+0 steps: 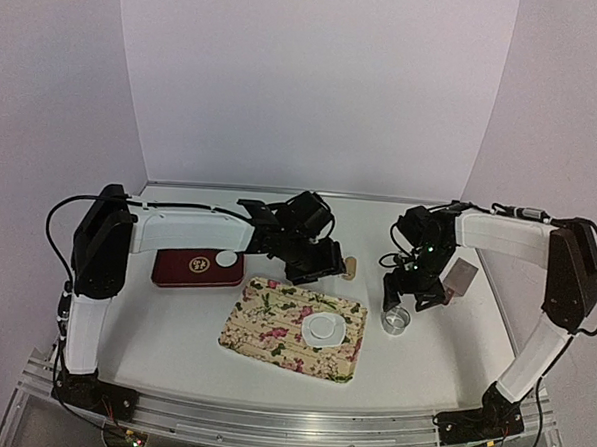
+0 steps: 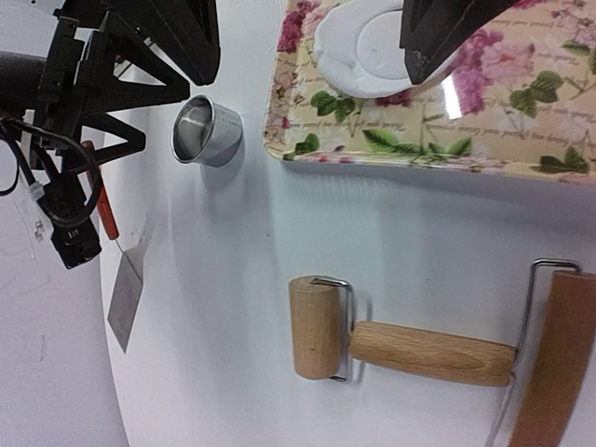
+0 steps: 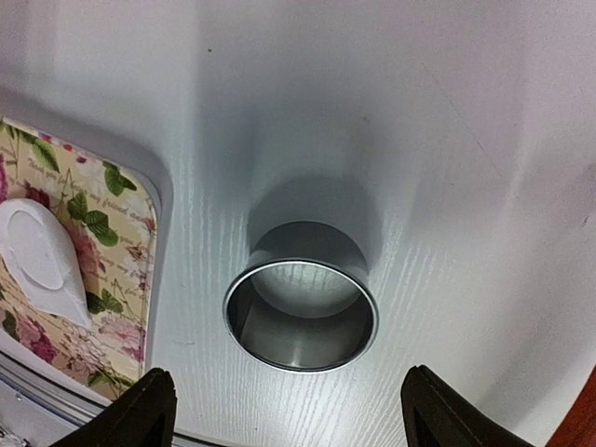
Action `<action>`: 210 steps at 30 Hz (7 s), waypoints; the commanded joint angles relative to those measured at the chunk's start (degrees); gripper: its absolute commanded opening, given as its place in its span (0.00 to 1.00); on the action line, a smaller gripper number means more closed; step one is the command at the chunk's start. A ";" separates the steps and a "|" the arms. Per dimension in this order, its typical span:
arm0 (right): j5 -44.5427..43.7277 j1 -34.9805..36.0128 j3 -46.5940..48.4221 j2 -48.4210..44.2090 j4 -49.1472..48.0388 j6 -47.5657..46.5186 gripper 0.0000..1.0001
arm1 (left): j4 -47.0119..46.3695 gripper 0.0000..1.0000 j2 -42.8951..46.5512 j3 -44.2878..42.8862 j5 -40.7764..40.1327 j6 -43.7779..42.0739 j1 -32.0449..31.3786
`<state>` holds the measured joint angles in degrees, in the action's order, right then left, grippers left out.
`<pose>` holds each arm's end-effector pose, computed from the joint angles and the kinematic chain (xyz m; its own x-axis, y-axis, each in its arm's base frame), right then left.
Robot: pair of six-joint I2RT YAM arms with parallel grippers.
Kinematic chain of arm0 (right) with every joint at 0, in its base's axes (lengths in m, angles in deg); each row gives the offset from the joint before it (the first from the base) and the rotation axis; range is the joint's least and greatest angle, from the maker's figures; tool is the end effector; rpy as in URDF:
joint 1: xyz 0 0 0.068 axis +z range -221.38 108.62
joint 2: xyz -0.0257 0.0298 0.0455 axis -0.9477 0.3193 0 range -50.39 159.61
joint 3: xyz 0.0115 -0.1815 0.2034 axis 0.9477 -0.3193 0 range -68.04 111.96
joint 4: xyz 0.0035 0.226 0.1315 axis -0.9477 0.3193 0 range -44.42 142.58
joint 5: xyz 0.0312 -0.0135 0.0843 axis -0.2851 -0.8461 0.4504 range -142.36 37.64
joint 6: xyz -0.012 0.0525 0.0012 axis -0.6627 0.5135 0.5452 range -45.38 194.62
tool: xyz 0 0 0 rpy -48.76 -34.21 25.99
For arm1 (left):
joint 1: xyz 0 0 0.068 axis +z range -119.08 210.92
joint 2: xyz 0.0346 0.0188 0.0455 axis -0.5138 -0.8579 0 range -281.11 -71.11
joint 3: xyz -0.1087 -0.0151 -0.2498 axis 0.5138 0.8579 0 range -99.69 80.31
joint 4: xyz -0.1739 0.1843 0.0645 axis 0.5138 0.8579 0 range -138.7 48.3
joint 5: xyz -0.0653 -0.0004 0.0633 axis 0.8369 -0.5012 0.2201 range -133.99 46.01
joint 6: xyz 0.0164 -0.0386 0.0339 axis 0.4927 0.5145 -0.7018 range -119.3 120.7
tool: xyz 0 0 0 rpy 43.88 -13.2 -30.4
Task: Roll out the dumpling wrappers from the dough
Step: Pick up the dumpling mold from the center of the board, then place the dumpling mold on the dumpling wrapper.
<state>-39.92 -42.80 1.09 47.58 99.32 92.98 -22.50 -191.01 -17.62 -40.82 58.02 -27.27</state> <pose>0.2724 0.1570 0.2016 -0.9813 -0.1842 -0.0553 -0.1922 0.9507 0.2436 0.2484 -0.4042 0.2247 -0.9426 -0.0747 -0.3254 0.1380 0.8002 -0.5836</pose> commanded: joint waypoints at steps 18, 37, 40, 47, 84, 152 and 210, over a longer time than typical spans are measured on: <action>-11.54 4.65 7.61 11.88 1.05 7.07 0.71 | -2.51 0.67 9.94 11.47 3.08 -3.08 4.72; -11.93 5.00 1.79 7.96 2.60 11.65 0.55 | -3.74 0.67 11.10 13.44 4.91 -4.48 6.33; -11.69 5.00 2.84 7.57 2.61 11.17 0.52 | -3.83 0.67 11.28 13.93 4.84 -4.18 6.34; -10.50 5.01 3.57 5.74 3.95 10.90 0.45 | -4.77 0.68 12.26 16.17 4.65 -3.21 6.34; -4.88 27.27 35.51 24.55 15.29 19.31 0.15 | -5.43 0.50 12.55 26.96 8.49 -1.59 6.34; -6.33 25.55 42.69 34.95 18.51 16.92 0.16 | -4.01 0.49 19.28 31.27 3.33 0.86 7.22; 0.78 25.56 22.39 41.46 5.26 15.49 0.00 | -22.30 0.45 16.17 40.59 11.68 5.59 3.91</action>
<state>-42.47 -18.17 31.87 78.95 109.74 107.84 -37.39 -174.07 22.43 -31.00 61.20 -21.50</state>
